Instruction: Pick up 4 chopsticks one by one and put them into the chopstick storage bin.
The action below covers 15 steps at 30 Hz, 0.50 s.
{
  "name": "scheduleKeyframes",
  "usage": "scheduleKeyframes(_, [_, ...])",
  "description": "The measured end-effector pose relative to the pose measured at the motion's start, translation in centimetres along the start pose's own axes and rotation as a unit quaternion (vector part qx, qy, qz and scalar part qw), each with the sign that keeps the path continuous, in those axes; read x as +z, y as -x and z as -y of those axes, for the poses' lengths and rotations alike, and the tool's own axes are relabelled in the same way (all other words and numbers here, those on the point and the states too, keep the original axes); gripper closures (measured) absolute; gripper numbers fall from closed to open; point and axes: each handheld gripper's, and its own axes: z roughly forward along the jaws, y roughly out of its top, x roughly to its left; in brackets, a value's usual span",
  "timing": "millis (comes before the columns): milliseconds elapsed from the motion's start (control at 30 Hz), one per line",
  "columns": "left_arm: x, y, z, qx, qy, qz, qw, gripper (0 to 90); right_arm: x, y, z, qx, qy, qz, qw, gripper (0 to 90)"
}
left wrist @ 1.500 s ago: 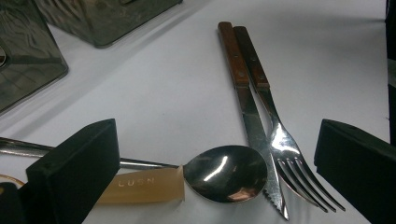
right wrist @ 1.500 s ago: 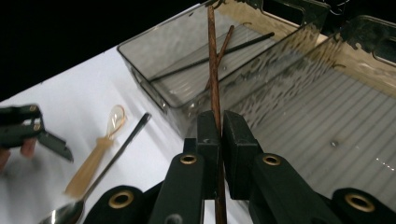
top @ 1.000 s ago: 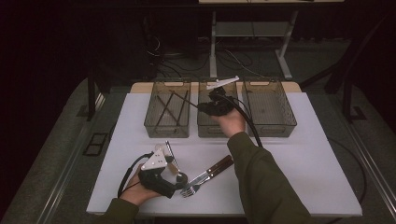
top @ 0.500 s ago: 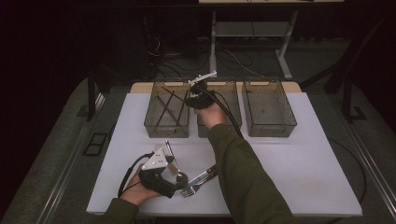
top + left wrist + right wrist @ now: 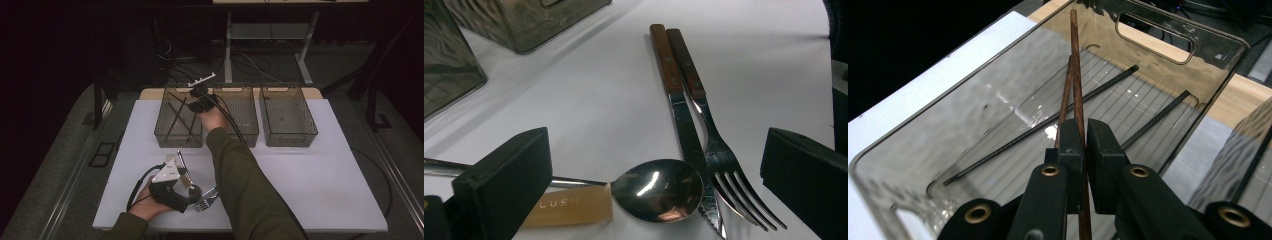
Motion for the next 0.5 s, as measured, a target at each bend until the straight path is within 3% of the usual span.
scheduleKeyframes(167, [0.0, 0.0, 0.0, 0.000, 0.002, 0.001, 1.0000, 0.0, 1.2, -0.3, -0.2, 0.009, -0.003, 0.015, 0.9998, 85.1])
scheduleKeyframes(300, [0.0, 0.0, 0.0, -0.001, 0.002, 0.003, 1.0000, 0.0, 1.9, -0.8, -0.3, 0.011, -0.001, 0.009, 0.9999, 84.2])
scheduleKeyframes(333, [0.0, 0.1, 0.0, -0.001, 0.002, 0.003, 1.0000, 0.0, 2.1, -1.0, -0.3, 0.002, -0.001, 0.007, 1.0000, 83.5])
scheduleKeyframes(433, [-0.1, 0.1, -0.1, 0.002, 0.000, 0.003, 1.0000, 0.0, 2.0, -1.3, -0.2, -0.003, 0.004, 0.005, 1.0000, 67.3])
scheduleKeyframes(500, [-0.1, 0.0, -0.1, 0.004, 0.000, 0.002, 1.0000, 0.0, 1.6, -1.4, -0.3, -0.006, 0.005, 0.008, 0.9999, 64.0])
